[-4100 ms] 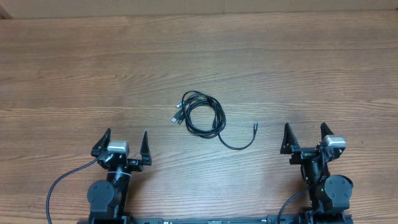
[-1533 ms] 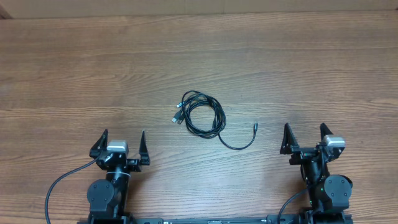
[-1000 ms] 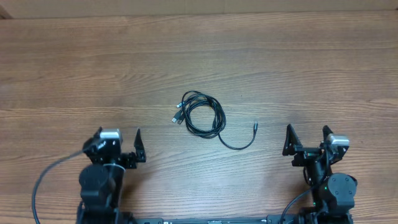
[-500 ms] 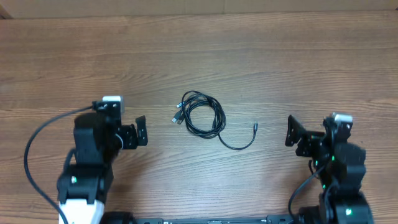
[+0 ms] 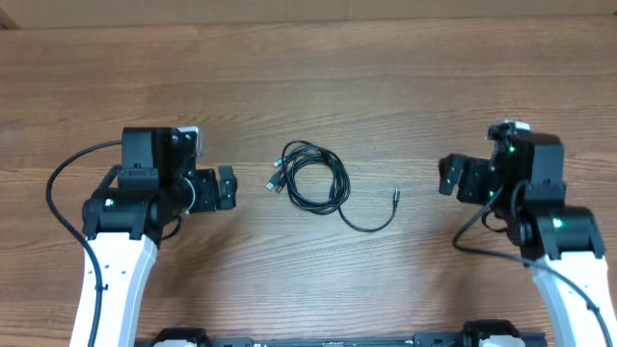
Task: Untangle cables
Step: 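Move the left gripper to the coiled black cables and grasp them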
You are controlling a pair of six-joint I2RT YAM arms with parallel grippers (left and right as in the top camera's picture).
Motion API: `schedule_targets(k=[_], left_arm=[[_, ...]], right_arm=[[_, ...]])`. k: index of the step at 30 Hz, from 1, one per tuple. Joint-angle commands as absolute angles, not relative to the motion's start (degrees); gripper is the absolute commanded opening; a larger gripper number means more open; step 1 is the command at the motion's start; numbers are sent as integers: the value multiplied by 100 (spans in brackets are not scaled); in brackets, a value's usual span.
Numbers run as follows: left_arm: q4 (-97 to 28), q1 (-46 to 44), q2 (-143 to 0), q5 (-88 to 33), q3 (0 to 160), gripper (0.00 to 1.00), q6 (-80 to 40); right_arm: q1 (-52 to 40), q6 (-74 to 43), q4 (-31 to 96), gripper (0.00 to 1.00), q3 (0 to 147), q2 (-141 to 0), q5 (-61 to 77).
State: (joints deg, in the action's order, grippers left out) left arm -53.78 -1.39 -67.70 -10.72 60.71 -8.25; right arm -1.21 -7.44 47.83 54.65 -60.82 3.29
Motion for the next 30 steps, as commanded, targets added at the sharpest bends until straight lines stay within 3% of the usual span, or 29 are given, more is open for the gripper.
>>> schedule_targets(k=[1, 9, 20, 23, 26, 30], left_arm=[[-4945, -110, -6976, -1323, 6219, 100, -1815], [-3489, -368, -7452, -2093, 6219, 94, -2185], [-3201, -1837, -8530, -805, 6219, 91, -1625], [-2902, -2134, -8914, -593, 6219, 87, -1411], [-2512, -2333, -9297, -233, 6219, 75, -1212], [-2036, -2486, -9837, 294, 6219, 74, -1192]], right_arm=[[-143, -751, 4685, 100, 5638, -6176, 1103], [-145, -749, 4613, 100, 5638, -6173, 1299], [-145, -749, 4543, 100, 5638, -6173, 1299], [-145, -749, 4530, 100, 5638, -6173, 1299], [-145, -751, 4530, 100, 5638, -6173, 1299], [-145, -751, 4532, 100, 5638, -6173, 1299]])
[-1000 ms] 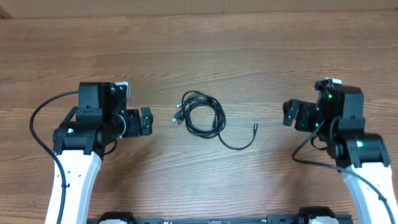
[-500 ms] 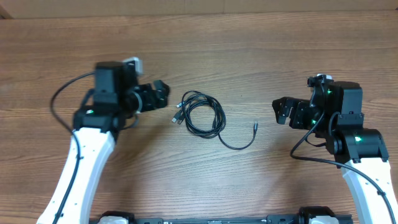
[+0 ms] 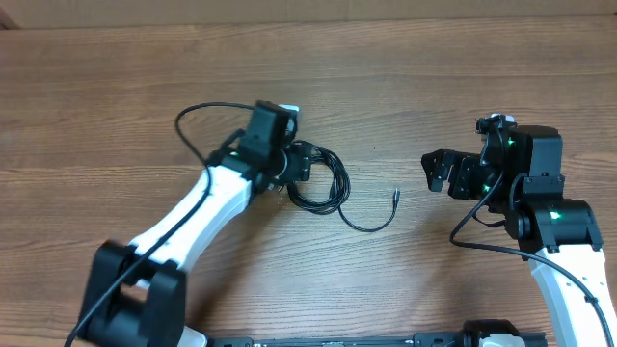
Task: Untangle cables
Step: 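Move the left gripper to the coiled black cables and grasp them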
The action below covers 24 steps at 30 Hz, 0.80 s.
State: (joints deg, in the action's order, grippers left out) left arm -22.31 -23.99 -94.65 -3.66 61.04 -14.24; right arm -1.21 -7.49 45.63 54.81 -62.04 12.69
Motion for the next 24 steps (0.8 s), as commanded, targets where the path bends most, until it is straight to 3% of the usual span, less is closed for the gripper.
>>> schedule_targets(k=[1, 4, 12, 17, 24], left_arm=[[-1944, -2495, -9953, 325, 6219, 74, -1190], [-1728, -2497, -10248, 316, 6219, 71, -1197], [-1404, -2488, -10442, 360, 6219, 41, -1197], [-1393, -2488, -10534, 357, 6215, 50, -1166], [-1337, -2539, -10565, 338, 6213, 52, -716]], right_arm=[[-145, -751, 4534, 100, 5638, -6173, 1299], [-145, -749, 4532, 100, 5638, -6173, 1299], [-145, -753, 4512, 99, 5638, -6173, 1306], [-145, -773, 4512, 99, 5638, -6173, 1387], [-145, -773, 4510, 99, 5638, -6173, 1385]])
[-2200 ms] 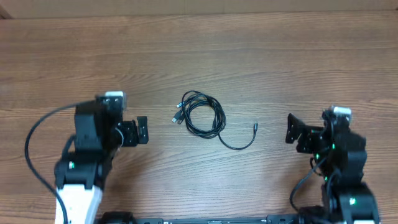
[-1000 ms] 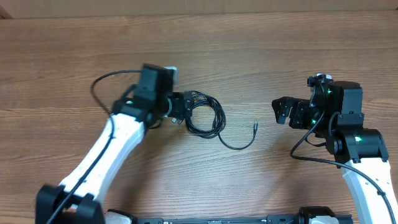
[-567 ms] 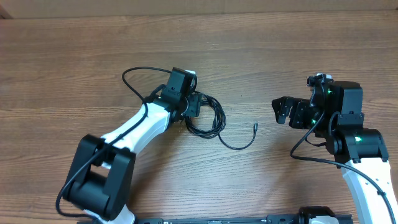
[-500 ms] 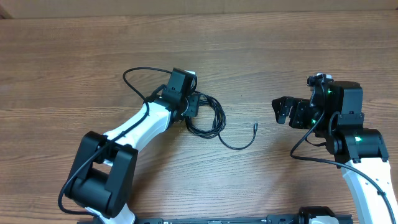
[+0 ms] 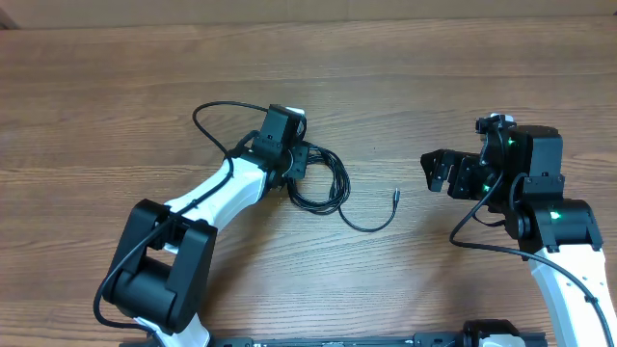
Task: Untangle cables
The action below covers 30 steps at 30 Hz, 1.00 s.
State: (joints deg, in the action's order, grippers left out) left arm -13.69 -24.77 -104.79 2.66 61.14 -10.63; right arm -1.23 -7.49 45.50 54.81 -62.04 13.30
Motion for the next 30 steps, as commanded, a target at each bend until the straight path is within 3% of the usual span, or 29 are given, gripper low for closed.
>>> schedule_targets(k=[1, 17, 19, 23, 30], left_arm=[[-1343, -2545, -10565, 338, 6213, 52, -652], [-1352, -2751, -10833, 189, 6154, 47, -637], [-1321, -2762, -10838, 191, 6156, 37, -637], [-1319, -2753, -10787, 193, 6302, 7, -436], [-1809, -2764, -10379, 47, 6875, 4, -622]], right_arm=[[-145, -773, 4510, 99, 5638, -6173, 1385], [-145, -773, 4515, 96, 5638, -6173, 1385], [-145, -773, 4515, 96, 5638, -6173, 1385], [-145, -770, 4508, 96, 5638, -6173, 1380], [-145, -770, 4512, 95, 5636, -6176, 1409]])
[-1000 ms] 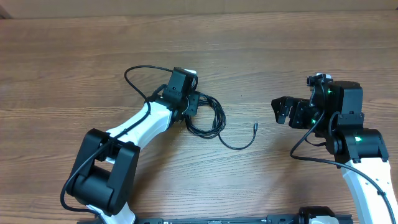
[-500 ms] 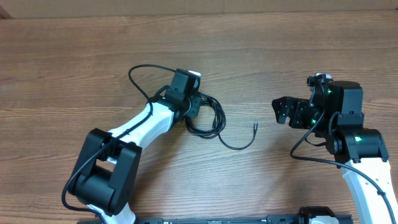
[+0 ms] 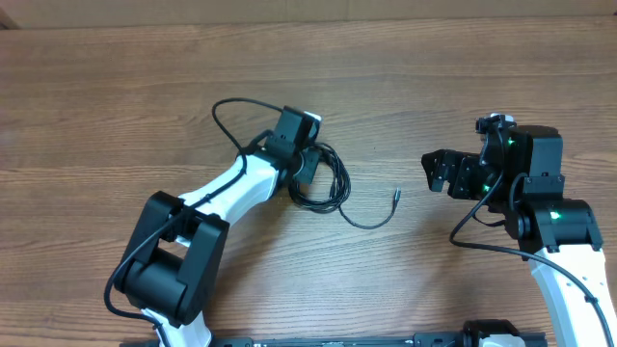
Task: Untangle cables
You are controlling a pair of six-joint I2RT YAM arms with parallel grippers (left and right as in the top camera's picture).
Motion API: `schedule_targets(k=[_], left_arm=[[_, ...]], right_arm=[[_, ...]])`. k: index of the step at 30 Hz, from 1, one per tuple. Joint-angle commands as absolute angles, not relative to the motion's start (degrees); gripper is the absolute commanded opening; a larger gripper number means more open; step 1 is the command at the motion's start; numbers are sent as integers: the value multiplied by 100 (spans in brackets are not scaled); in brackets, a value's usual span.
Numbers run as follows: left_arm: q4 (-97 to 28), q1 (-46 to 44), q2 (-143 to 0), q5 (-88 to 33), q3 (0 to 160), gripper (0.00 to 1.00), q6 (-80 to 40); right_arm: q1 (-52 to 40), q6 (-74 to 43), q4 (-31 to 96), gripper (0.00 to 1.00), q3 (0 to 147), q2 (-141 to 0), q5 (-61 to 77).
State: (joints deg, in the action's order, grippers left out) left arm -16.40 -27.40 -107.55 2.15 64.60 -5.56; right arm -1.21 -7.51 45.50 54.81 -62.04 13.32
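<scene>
A black cable lies in a loose coil point(image 3: 328, 189) at the middle of the wooden table point(image 3: 405, 87). Its free tail curves right and ends in a small plug point(image 3: 394, 196). My left gripper point(image 3: 310, 166) reaches in from the left and sits down on the coil's upper left part. It hides the connectors there, and its fingers merge with the dark cable, so their state is unclear. My right gripper point(image 3: 433, 172) hovers to the right of the plug, apart from it, with its fingers spread and nothing between them.
The left arm's own black lead point(image 3: 236, 111) loops above the table behind its wrist. The right arm's base and lead point(image 3: 472, 226) occupy the right front. Bare wood surrounds the coil on all sides.
My left gripper has shifted a little to the right, further onto the coil's upper left part. The coil, the plug and the right arm look unchanged.
First both grippers stood well apart from the coil, left and right of it. Then the left arm had stretched out to the coil's left edge and the right gripper had come slightly nearer. The left gripper then sat on the coil's edge, and now further over it.
</scene>
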Motion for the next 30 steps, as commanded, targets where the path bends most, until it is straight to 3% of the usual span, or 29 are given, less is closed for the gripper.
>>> schedule_targets(k=[1, 6, 9, 20, 27, 30], left_arm=[[-1962, -2768, -10304, -110, 6982, 4, -692], [-2637, -2757, -9854, -2147, 7518, 4, -1341], [-2602, -2757, -9537, -3094, 7690, 4, -1420], [-2410, -2773, -8851, -3830, 8211, 4, -1577], [-2016, -2718, -8571, -3857, 8451, 4, -1684], [-2008, -2552, -8464, -3848, 8530, 4, -1697]], right_arm=[[-145, -770, 4512, 94, 5634, -6176, 1487], [-172, -773, 4510, 81, 5631, -6274, 2346], [-290, -770, 4510, 81, 5631, -6567, 2418], [-917, -773, 3691, 79, 5631, -7491, 3369], [-1050, -773, 3638, 45, 5631, -7741, 3336], [-1050, -832, 3688, 21, 5631, -7749, 3055]])
